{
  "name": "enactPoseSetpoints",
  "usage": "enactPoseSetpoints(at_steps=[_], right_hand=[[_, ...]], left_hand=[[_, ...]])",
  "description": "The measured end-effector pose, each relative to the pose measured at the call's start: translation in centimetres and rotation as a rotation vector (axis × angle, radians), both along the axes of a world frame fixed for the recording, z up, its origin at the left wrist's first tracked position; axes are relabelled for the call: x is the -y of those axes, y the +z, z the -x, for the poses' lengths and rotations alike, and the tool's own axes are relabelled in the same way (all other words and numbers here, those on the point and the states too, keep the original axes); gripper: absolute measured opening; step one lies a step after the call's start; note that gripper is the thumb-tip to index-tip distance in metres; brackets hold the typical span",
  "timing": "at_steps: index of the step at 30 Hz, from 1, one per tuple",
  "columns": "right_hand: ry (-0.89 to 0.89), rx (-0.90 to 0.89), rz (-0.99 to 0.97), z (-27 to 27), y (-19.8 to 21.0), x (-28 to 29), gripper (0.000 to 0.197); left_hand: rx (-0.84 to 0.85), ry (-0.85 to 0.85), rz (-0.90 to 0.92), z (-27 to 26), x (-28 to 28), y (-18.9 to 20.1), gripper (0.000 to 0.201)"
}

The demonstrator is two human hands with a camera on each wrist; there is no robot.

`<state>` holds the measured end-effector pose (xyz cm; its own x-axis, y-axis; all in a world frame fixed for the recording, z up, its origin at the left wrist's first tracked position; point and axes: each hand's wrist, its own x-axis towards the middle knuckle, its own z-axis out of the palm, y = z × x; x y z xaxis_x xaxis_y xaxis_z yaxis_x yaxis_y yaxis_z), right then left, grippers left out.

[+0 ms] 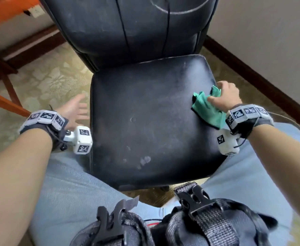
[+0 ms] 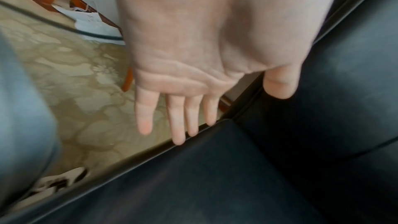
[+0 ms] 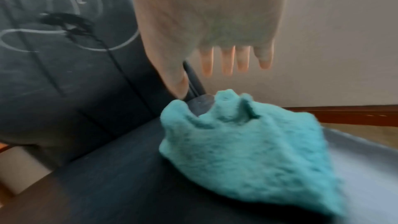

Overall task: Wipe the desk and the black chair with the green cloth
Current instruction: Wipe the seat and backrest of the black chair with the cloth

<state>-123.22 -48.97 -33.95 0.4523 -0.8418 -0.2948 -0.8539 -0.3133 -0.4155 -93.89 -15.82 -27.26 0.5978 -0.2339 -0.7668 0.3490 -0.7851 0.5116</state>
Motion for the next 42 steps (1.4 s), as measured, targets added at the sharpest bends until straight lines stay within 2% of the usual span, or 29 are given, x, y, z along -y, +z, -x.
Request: enactPoseSetpoints(at_steps=[1, 3, 7, 10, 13, 15, 20, 25, 27, 28, 31, 32, 34, 36, 38, 42], right_hand=[[0.099, -0.111, -0.034, -0.5, -0.1, -0.5, 0.083], [0.163, -0.3, -0.047, -1.4, -0.8, -1.8, 0.091], [0.102, -0.34, 0.011, -1.9, -1.2, -3.0, 0.082], [0.117, -0.332, 0.064, -1.6, -0.7, -3.0, 0.062], [0.147, -0.309, 0.225, -1.5, -0.4, -3.3, 0.033], [0.069, -0.207, 0.181, -1.8, 0.5, -3.1, 0.027], [-0.243, 0.214, 0.046, -3.5, 6.1, -0.7, 0.013], [-0.329, 0.671, -0.063, -7.4, 14.2, 1.5, 0.01], [-0.378, 0.853, -0.163, -9.5, 17.4, 2.2, 0.009], [-0.4, 0.947, -0.207, -10.5, 19.0, 2.6, 0.008], [-0.425, 1.12, -0.292, -13.3, 23.5, 3.6, 0.029], [-0.452, 1.18, -0.309, -14.3, 24.9, 3.9, 0.029], [-0.522, 1.303, -0.282, -16.3, 27.5, 4.0, 0.011], [-0.515, 1.305, -0.092, -18.6, 30.2, 3.9, 0.008], [-0.442, 1.252, 0.108, -20.6, 33.2, 4.1, 0.02], [-0.343, 1.137, 0.332, -23.6, 37.9, 5.2, 0.027]], left_hand=[[-0.005, -0.024, 0.044, -0.4, 1.1, 1.0, 0.065], [0.019, -0.084, 0.102, -0.8, 3.1, 3.3, 0.058], [0.146, -0.138, 0.163, -1.4, 6.7, 7.8, 0.039], [0.214, -0.207, 0.191, -1.4, 8.6, 10.6, 0.042], [0.294, -0.281, 0.185, -1.2, 10.1, 13.0, 0.033], [0.34, -0.321, 0.199, -0.9, 11.0, 14.4, 0.027], [0.463, -0.39, 0.246, -1.0, 13.2, 18.6, 0.034], [0.632, -0.359, 0.283, -2.5, 15.9, 23.5, 0.027], [0.744, -0.41, 0.277, -3.1, 16.5, 25.2, 0.015], [0.819, -0.457, 0.283, -3.4, 16.7, 26.1, 0.017], [1.036, -0.515, 0.293, -4.7, 17.1, 28.2, 0.024], [1.087, -0.518, 0.284, -5.2, 17.3, 28.8, 0.026], [1.205, -0.531, 0.221, -6.7, 17.7, 29.6, 0.032], [1.366, -0.577, 0.116, -8.1, 18.2, 30.3, 0.04], [1.515, -0.601, 0.038, -9.3, 18.5, 31.2, 0.045], [1.674, -0.563, -0.095, -11.7, 19.1, 32.8, 0.057]])
